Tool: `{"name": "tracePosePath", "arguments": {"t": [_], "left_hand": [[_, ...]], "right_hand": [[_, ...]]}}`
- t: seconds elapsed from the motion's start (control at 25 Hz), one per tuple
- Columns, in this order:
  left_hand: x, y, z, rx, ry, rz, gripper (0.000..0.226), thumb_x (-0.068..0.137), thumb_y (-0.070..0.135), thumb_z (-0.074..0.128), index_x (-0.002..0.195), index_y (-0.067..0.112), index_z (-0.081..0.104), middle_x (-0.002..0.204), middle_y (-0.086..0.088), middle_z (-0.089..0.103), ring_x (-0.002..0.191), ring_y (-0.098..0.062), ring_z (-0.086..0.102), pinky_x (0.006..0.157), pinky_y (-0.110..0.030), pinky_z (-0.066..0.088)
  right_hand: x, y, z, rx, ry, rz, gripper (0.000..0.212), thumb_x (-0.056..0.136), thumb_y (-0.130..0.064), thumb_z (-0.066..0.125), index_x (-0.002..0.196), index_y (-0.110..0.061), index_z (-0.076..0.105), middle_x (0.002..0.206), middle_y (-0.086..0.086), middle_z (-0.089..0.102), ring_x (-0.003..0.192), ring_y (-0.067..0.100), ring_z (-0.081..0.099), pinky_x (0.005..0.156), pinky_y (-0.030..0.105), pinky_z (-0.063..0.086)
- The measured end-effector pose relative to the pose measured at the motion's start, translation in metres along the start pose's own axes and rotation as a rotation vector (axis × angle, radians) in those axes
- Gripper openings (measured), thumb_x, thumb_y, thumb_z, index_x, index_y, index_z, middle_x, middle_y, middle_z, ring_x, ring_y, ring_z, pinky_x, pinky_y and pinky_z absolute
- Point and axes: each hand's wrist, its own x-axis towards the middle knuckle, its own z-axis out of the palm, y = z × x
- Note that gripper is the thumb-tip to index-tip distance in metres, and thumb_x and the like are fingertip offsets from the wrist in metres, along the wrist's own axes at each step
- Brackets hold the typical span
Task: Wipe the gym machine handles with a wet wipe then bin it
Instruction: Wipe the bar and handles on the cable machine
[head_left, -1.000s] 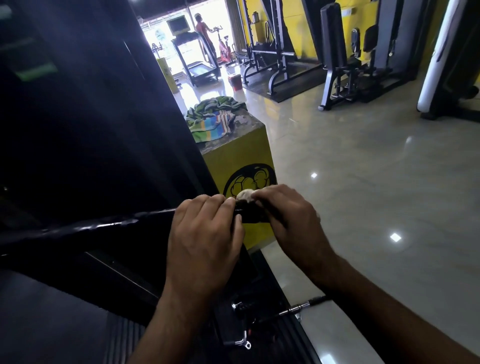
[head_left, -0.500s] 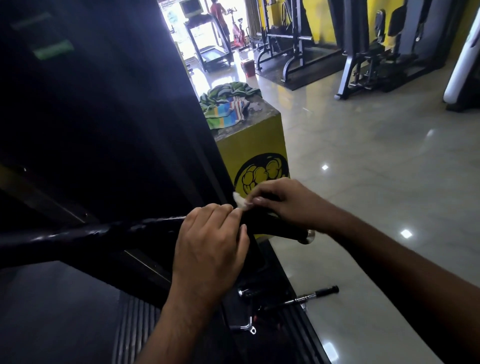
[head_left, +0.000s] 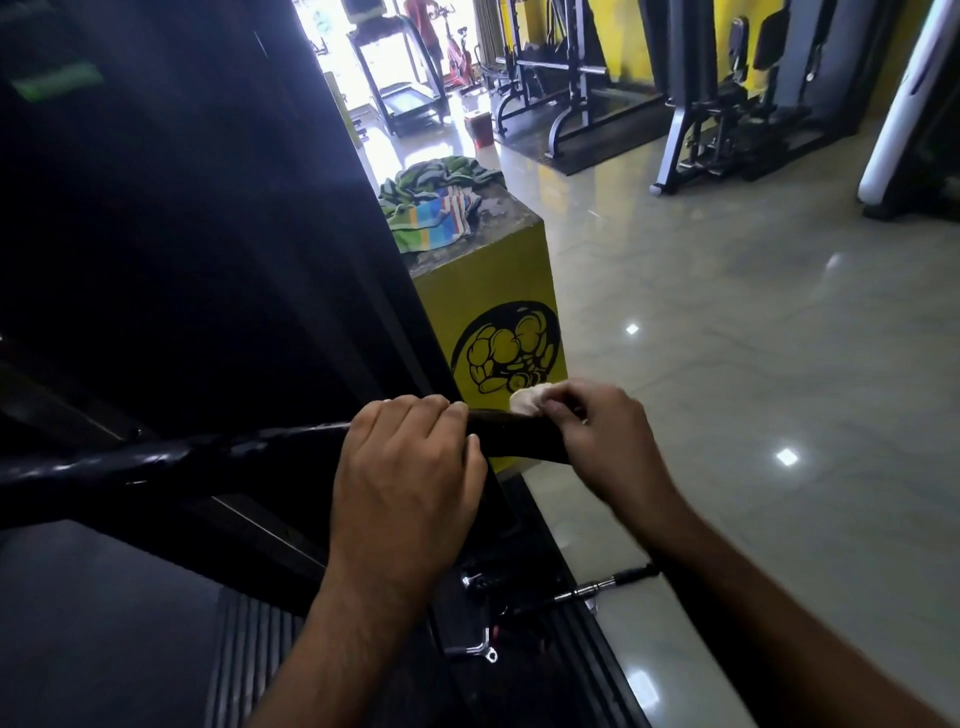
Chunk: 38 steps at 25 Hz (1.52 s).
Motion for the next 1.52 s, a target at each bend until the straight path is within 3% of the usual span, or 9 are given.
{"name": "tracePosePath", "arguments": {"t": [0.12,0.32,0.48,0.6,0.84,0.96,1.12,1.32,1.52], "left_hand": [[0.009,0.008,0.0,0.011,-0.015,0.007,0.025,0.089,0.03,0.057,0.102,0.013,0.07,0.099,-0.002,0.07,0.095,-0.02,0.062,0.095,-0.035,0.036],[0.015,0.01,0.004,0.025,-0.007,-0.001,0.027,0.089,0.027,0.058,0.105,0.009,0.07,0.101,-0.007,0.069,0.097,-0.024,0.063,0.095,-0.037,0.036],[0.015,0.007,0.008,0.011,-0.012,0.033,0.034,0.089,0.028,0.055,0.11,0.007,0.069,0.107,-0.009,0.07,0.101,-0.025,0.063,0.097,-0.041,0.042],[0.017,0.001,0.011,0.004,-0.015,0.04,0.036,0.087,0.028,0.055,0.111,0.006,0.07,0.109,-0.009,0.07,0.102,-0.025,0.063,0.098,-0.04,0.04],[0.015,-0.002,0.013,-0.01,0.021,0.081,0.033,0.086,0.022,0.061,0.112,0.004,0.07,0.109,-0.01,0.07,0.104,-0.026,0.064,0.098,-0.039,0.04],[0.019,0.0,0.012,-0.005,0.058,0.078,0.03,0.087,0.021,0.061,0.11,0.004,0.07,0.108,-0.011,0.07,0.102,-0.027,0.064,0.098,-0.04,0.04],[0.018,0.003,0.011,-0.012,0.083,0.086,0.03,0.086,0.017,0.068,0.114,0.004,0.069,0.111,-0.011,0.069,0.105,-0.027,0.063,0.1,-0.04,0.039],[0.013,0.004,0.013,-0.029,0.131,0.085,0.029,0.088,0.021,0.061,0.111,0.005,0.069,0.11,-0.01,0.07,0.103,-0.027,0.064,0.097,-0.042,0.042],[0.009,0.009,0.014,-0.038,0.123,0.078,0.028,0.088,0.022,0.062,0.109,0.006,0.071,0.108,-0.009,0.07,0.102,-0.026,0.063,0.097,-0.042,0.043]], "right_hand": [[-0.034,-0.006,0.013,0.273,0.24,0.069,0.012,0.09,-0.011,0.067,0.097,-0.021,0.069,0.105,-0.008,0.065,0.097,0.002,0.062,0.081,0.013,0.051],[-0.034,-0.03,0.033,1.563,0.339,0.833,0.018,0.091,0.006,0.057,0.108,0.001,0.062,0.096,0.012,0.068,0.085,0.015,0.068,0.079,0.027,0.057],[-0.02,-0.038,0.043,1.855,0.419,1.008,0.016,0.097,0.007,0.046,0.108,0.004,0.057,0.097,0.016,0.061,0.082,0.016,0.063,0.065,0.028,0.056],[-0.022,-0.042,0.061,1.925,0.272,1.023,0.02,0.101,-0.006,0.045,0.114,0.002,0.058,0.104,0.016,0.066,0.09,0.021,0.068,0.077,0.032,0.061],[-0.004,-0.037,0.065,1.946,0.36,1.045,0.02,0.101,-0.002,0.037,0.1,0.0,0.057,0.103,0.013,0.062,0.087,0.017,0.062,0.088,0.028,0.052],[-0.006,-0.042,0.062,1.958,0.231,1.044,0.024,0.104,-0.007,0.038,0.104,0.0,0.061,0.099,0.015,0.066,0.079,0.018,0.067,0.065,0.024,0.06],[-0.002,-0.03,0.036,1.833,0.573,0.948,0.025,0.098,0.005,0.044,0.121,0.004,0.053,0.113,0.017,0.06,0.087,0.017,0.061,0.075,0.026,0.053],[-0.026,-0.025,0.044,0.835,0.498,0.55,0.013,0.099,-0.027,0.054,0.104,-0.017,0.06,0.106,-0.001,0.063,0.091,0.006,0.066,0.066,0.009,0.049],[-0.026,0.003,0.038,0.289,0.467,0.061,0.009,0.1,-0.022,0.055,0.102,-0.018,0.063,0.105,-0.012,0.053,0.104,0.002,0.048,0.081,0.006,0.04]]}}
